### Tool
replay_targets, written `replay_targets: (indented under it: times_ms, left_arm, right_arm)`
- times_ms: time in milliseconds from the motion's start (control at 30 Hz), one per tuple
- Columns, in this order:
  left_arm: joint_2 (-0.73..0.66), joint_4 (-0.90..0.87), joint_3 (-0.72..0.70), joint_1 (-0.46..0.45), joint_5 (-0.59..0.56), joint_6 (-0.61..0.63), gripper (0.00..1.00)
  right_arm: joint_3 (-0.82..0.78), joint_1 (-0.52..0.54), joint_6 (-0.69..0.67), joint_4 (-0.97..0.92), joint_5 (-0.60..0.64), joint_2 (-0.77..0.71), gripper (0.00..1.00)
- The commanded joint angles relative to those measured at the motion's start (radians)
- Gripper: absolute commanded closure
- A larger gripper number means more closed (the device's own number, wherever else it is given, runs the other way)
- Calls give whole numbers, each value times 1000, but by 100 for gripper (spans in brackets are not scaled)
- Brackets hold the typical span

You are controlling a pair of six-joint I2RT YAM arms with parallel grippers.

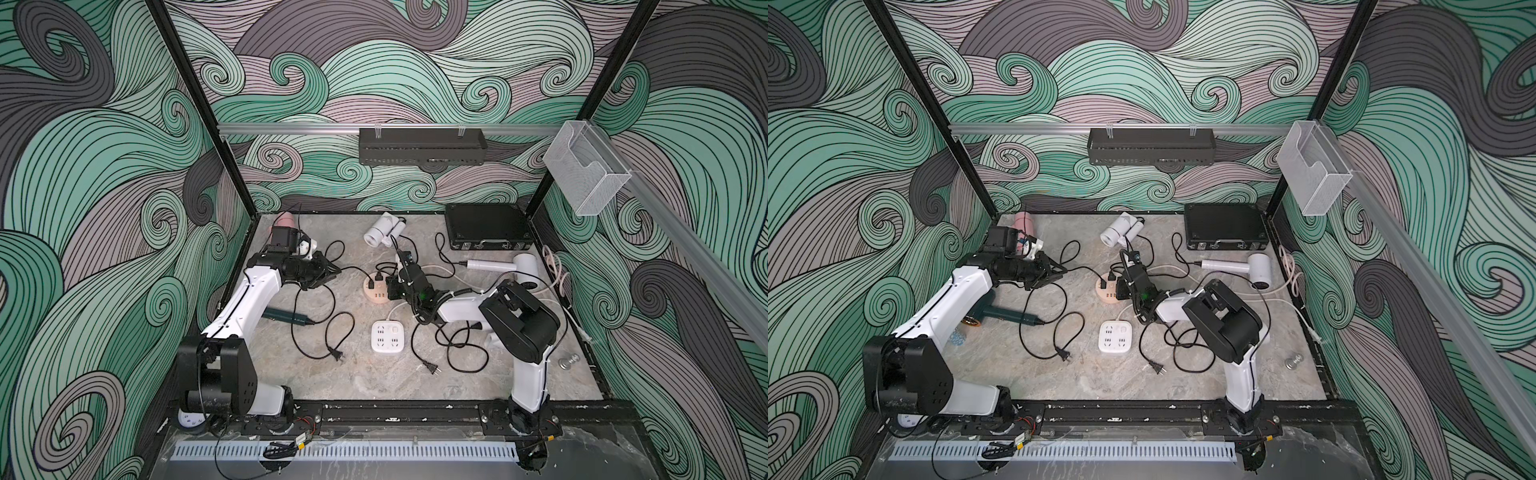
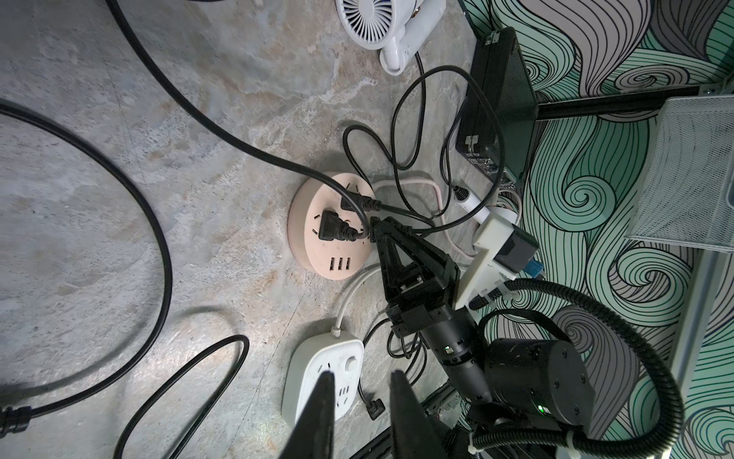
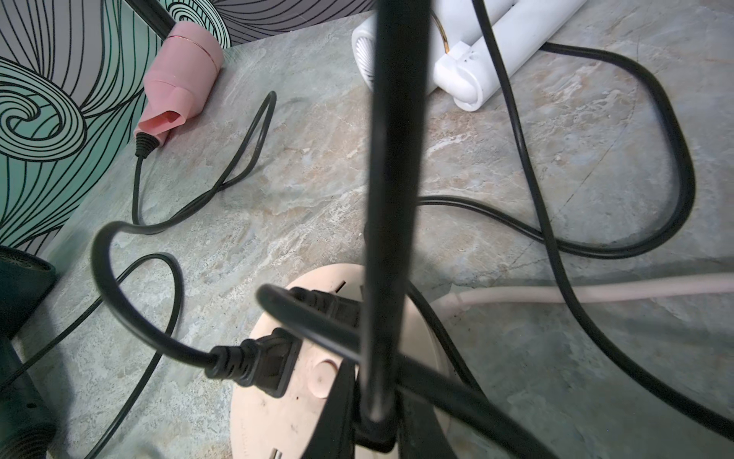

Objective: Charge the blow dryers
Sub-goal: Insert the plug into the socket.

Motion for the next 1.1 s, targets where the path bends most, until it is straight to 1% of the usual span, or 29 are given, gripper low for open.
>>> replay_targets:
  times_ms: [0,133,267,433,567,633,700,933,1067]
  left_arm:
    - [-26,2,-11,14,12,29,75]
    - [-27,6,-18,19,14,28,76]
    - [-35,8,-27,22,15,29,76]
    - [-46,6,-36,30,15,34,75]
    - [-55,8,-47,37,15,37,75]
    - [-58,9,-53,40,16,37,75]
    - [-62,9,-57,41,17,37,75]
    - [-65,15,-66,51,20,40,75]
    - [-65,18,-67,56,23,40,75]
  right_arm:
    - [-7,28,-36,-147,60,22,100]
    - [22,56,-74,-214,104,29,100]
    - [43,60,-70,-243,99,50,100]
    - [112,59,-58,-346,61,88,100]
    - [158,40,-6,-441,-21,101,100]
    - [174,44,-3,-481,-19,99,100]
    - [179,46,-8,-505,-5,97,100]
    - [207,81,-59,-596,119,116,100]
    - [214,87,-59,-608,127,142,100]
